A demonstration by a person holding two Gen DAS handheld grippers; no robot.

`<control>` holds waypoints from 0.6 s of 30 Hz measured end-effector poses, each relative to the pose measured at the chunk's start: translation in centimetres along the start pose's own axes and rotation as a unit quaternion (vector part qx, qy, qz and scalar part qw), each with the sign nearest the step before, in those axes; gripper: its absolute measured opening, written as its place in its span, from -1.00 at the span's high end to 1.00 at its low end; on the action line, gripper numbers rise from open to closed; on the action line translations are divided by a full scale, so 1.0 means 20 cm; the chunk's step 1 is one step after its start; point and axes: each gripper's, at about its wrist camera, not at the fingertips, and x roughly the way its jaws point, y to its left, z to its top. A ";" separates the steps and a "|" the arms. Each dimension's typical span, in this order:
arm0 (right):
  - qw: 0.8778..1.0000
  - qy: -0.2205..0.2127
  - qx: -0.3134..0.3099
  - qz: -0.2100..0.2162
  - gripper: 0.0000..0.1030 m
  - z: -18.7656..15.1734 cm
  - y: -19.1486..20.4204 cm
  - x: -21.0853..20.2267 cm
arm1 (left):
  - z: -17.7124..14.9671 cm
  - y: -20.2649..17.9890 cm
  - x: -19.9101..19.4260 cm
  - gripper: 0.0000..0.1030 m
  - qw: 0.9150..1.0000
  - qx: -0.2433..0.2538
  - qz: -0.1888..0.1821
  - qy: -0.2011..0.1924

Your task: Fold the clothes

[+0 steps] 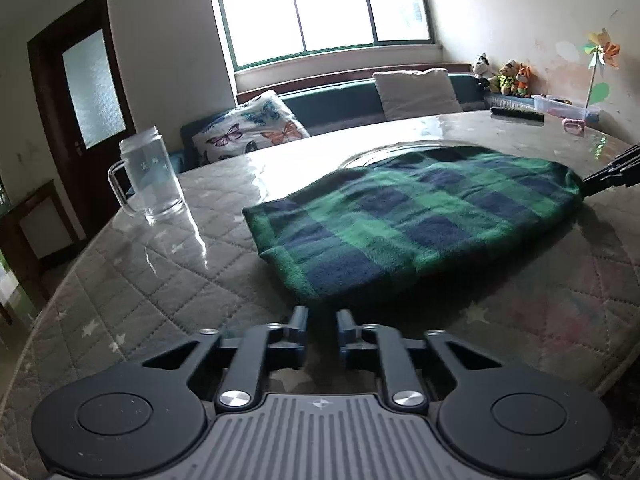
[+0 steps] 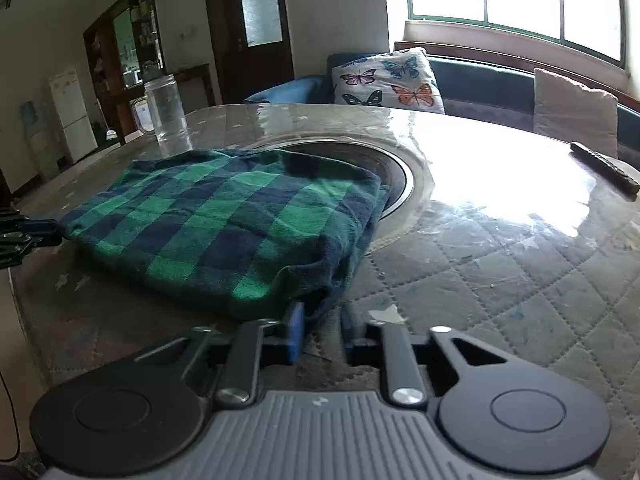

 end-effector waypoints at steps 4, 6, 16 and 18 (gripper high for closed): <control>1.000 -0.002 0.003 -0.014 1.00 0.00 0.00 -0.01 | 0.01 0.01 -0.03 0.89 1.000 0.011 0.009 -0.014; 1.000 -0.003 0.010 -0.020 1.00 0.00 -0.02 -0.01 | 0.03 0.01 -0.06 0.90 0.999 0.028 0.019 -0.022; 0.999 0.001 0.043 0.029 0.79 -0.02 -0.06 -0.03 | 0.01 0.01 -0.02 0.90 1.000 0.017 0.017 0.005; 0.999 0.001 0.035 0.037 0.78 -0.02 -0.05 -0.04 | 0.01 0.01 -0.02 0.89 1.000 0.011 0.016 0.005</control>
